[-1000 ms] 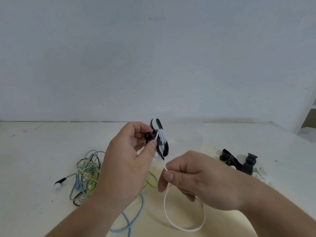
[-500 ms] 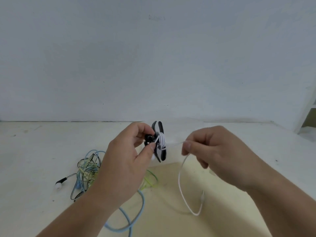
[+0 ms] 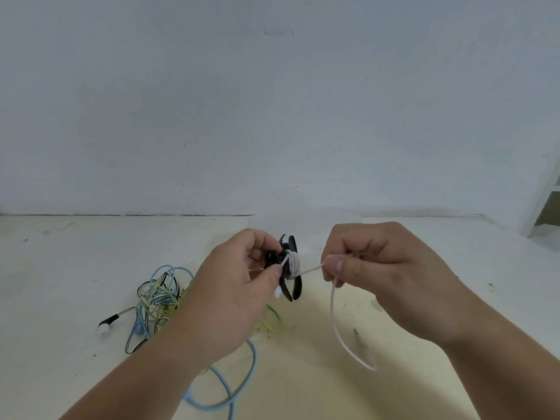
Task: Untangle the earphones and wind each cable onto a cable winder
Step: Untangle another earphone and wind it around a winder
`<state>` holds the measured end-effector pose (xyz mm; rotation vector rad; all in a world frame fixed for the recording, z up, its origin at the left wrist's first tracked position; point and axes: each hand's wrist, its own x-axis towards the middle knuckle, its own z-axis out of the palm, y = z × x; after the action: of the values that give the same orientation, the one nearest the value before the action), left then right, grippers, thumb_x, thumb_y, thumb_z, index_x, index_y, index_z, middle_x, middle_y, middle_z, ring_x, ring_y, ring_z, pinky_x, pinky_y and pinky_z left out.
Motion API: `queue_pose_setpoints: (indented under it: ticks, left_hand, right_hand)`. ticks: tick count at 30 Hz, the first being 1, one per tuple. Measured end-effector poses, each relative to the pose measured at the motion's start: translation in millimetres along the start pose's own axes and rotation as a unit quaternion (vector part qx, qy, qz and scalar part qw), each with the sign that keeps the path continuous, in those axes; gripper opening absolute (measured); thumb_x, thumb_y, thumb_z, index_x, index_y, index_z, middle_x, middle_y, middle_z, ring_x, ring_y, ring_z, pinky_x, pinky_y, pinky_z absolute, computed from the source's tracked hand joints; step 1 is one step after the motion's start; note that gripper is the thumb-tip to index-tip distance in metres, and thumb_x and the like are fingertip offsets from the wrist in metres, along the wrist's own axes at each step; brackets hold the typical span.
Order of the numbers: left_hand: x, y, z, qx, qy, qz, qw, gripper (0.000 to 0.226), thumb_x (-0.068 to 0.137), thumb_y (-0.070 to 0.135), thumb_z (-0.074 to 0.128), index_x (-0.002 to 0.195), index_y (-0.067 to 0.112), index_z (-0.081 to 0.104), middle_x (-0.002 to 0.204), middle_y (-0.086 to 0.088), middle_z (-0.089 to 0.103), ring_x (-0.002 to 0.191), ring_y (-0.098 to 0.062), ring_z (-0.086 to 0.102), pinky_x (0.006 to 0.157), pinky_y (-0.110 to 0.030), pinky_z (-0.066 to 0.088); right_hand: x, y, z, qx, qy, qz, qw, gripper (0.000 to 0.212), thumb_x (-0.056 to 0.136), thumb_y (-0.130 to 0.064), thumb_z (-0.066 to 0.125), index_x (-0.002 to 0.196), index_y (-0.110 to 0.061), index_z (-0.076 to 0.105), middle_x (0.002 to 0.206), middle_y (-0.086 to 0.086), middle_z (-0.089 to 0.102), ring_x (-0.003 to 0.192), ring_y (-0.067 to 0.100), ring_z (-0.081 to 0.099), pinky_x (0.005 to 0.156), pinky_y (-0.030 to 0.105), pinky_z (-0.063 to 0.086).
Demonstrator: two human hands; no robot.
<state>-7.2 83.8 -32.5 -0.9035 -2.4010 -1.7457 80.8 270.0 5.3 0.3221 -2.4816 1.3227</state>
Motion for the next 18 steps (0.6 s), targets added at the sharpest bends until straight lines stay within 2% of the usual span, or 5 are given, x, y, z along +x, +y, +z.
queue_pose_setpoints:
  ticks: [4, 6, 10, 14, 18]
  left_hand:
    - [2.2, -0.9, 0.2, -0.047, 0.015, -0.023, 0.999, 0.024, 0.089, -0.002, 0.065, 0.091, 0.022, 0.067, 0.085, 0.005, 0.073, 0.082, -0.012, 0.069, 0.071, -0.018, 0.051]
    - [0.9, -0.3, 0.2, -0.026, -0.002, -0.014, 1.000, 0.024, 0.088, 0.001, 0.067, 0.089, 0.025, 0.067, 0.085, 0.007, 0.072, 0.081, -0.013, 0.069, 0.072, -0.020, 0.053]
    - [-5.0, 3.0, 0.3, 0.044, -0.055, 0.022, 0.997, 0.029, 0.089, 0.011, 0.069, 0.094, 0.040, 0.062, 0.095, 0.014, 0.070, 0.099, -0.006, 0.067, 0.091, -0.031, 0.052]
    - [-8.5, 7.1, 2.4, 0.064, -0.093, 0.045, 0.993, 0.028, 0.091, 0.011, 0.066, 0.096, 0.038, 0.061, 0.102, 0.016, 0.070, 0.107, -0.005, 0.064, 0.100, -0.036, 0.049]
    - [-9.9, 10.9, 0.9, 0.030, -0.116, 0.057, 0.991, 0.028, 0.092, 0.005, 0.064, 0.096, 0.033, 0.063, 0.103, 0.015, 0.071, 0.107, -0.003, 0.065, 0.100, -0.032, 0.049]
  right_hand:
    - [-1.4, -6.8, 3.5, 0.077, -0.094, 0.000, 0.993, 0.022, 0.082, -0.016, 0.059, 0.060, -0.021, 0.063, 0.061, -0.006, 0.057, 0.056, 0.001, 0.051, 0.058, 0.009, 0.037]
    - [-0.6, -7.2, 4.3, 0.064, -0.065, 0.011, 0.996, 0.023, 0.084, -0.021, 0.060, 0.062, -0.019, 0.065, 0.060, -0.004, 0.059, 0.052, -0.002, 0.050, 0.054, 0.006, 0.034]
    - [2.0, -3.3, 4.5, 0.003, 0.061, 0.064, 0.996, 0.024, 0.093, -0.029, 0.064, 0.071, -0.022, 0.070, 0.074, 0.017, 0.062, 0.049, 0.004, 0.042, 0.047, 0.010, 0.030]
    - [6.0, 2.1, 4.3, -0.032, 0.097, 0.106, 0.989, 0.024, 0.095, -0.026, 0.063, 0.072, -0.022, 0.067, 0.045, -0.013, 0.049, 0.035, 0.004, 0.041, 0.038, 0.009, 0.028]
    - [8.2, 10.5, 1.9, -0.059, 0.109, 0.111, 0.986, 0.021, 0.093, -0.028, 0.065, 0.073, -0.024, 0.065, 0.047, -0.021, 0.050, 0.040, -0.001, 0.046, 0.040, 0.009, 0.031]
